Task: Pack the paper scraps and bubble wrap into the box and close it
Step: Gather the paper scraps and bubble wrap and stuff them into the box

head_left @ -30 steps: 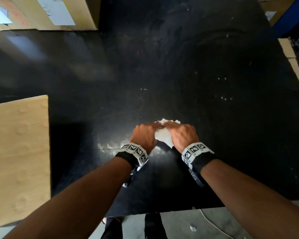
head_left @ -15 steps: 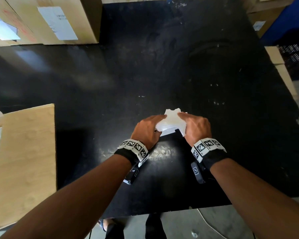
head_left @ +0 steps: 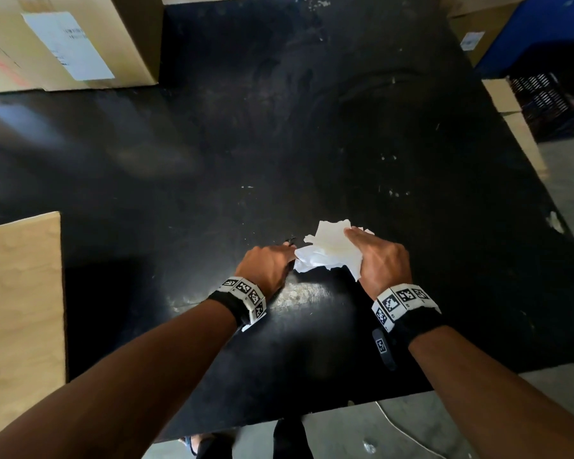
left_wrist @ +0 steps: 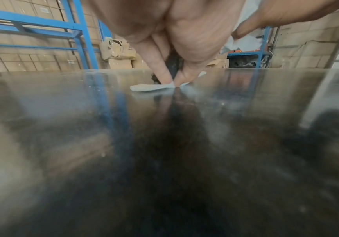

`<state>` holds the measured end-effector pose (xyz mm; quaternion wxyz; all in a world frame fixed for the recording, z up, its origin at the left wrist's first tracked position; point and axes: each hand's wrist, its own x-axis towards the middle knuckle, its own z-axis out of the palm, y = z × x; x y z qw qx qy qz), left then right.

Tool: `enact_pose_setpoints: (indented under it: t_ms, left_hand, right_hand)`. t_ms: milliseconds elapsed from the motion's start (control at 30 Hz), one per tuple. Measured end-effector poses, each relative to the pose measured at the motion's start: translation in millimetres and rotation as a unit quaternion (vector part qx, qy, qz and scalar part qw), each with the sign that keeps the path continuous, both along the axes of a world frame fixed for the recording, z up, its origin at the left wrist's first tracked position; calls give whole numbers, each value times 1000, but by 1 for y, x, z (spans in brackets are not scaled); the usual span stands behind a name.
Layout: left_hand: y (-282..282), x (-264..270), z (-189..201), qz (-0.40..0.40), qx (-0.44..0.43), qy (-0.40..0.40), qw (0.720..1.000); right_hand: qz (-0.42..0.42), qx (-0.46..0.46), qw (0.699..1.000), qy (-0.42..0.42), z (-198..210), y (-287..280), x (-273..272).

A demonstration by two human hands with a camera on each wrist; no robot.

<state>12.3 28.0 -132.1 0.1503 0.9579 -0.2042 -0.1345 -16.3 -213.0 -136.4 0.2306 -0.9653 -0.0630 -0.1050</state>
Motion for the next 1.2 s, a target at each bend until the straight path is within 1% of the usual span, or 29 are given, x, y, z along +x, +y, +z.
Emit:
enact_pose_setpoints:
  t_ms: [67,133,267,400,500,633,700,800,933,1067,1133,1200]
  left_hand:
    - [1,-1,1,-2,-36,-14,999]
    - [1,-2,5,23,-72,-24,997]
    - [8,2,10,81,-91,-50,991]
    - [22,1,21,79,-113,-93,986]
    - [34,-4,45,54,-151,-131,978]
    - [65,-12,92,47,-191,-187,963]
    - [89,-16,122,48,-202,-219,953]
    - [134,-25,170,53,-199,-274,939]
    - [209,-52,224,82,-180,-343,918]
    - [295,-92,258,110,-154,-416,889]
    - [344,-116,270,132,-151,-424,883]
    - [399,-140,276,160,-147,-406,888]
  right_hand:
    - [7,0,1000,-9,2,-3,-5]
    - [13,-5,1000,-11,2,-6,-10]
    - [20,-6,1000,-7,2,-8,-19]
    - [37,8,999,-25,11,3,-22]
    - [69,16,996,-56,30,23,-20]
    - [112,33,989,-93,65,53,-11]
    - [135,40,984,-113,88,71,-5]
    - [170,50,970,-164,125,107,3]
    - [226,87,942,-232,175,176,12]
    - [273,106,918,-268,221,263,7]
    - [294,105,907,-281,239,312,-3]
    - [311,97,903,-279,251,363,-15]
